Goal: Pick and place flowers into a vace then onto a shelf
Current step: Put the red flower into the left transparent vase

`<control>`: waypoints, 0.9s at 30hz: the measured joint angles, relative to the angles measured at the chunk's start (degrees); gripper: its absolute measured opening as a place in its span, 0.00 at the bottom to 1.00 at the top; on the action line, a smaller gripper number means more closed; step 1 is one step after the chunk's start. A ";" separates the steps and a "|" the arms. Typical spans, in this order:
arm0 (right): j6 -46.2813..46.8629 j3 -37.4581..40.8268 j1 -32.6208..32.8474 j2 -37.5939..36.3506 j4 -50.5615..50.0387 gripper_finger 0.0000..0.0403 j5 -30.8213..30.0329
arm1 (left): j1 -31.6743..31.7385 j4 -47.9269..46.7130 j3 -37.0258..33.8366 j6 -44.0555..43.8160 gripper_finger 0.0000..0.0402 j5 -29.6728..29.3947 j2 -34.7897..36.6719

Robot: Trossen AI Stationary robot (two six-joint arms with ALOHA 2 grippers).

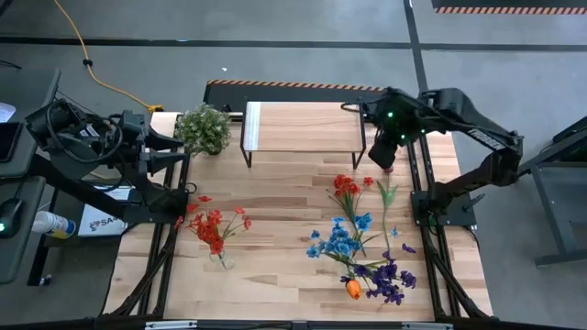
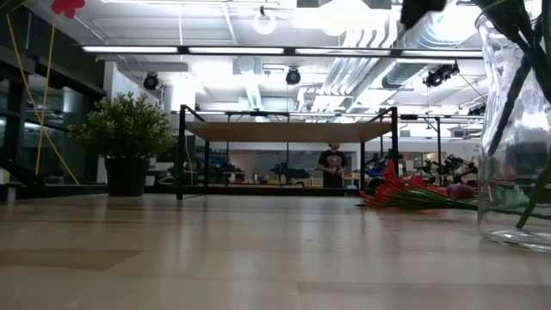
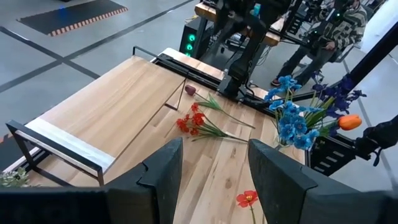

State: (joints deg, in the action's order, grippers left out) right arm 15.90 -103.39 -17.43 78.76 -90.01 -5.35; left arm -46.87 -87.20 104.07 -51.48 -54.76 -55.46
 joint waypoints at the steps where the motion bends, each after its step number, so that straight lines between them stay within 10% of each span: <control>1: 0.66 1.76 -0.02 -0.60 0.01 0.33 1.05 | 0.00 0.00 0.00 0.00 0.54 0.00 0.04; 27: 24.43 31.45 -0.17 -18.47 0.19 0.33 8.90 | 0.00 -1.41 0.00 -3.03 0.54 -0.26 0.68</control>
State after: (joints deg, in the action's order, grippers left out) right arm 40.33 -71.93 -17.61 60.29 -89.82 3.55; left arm -46.87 -88.61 104.07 -54.51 -55.02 -54.78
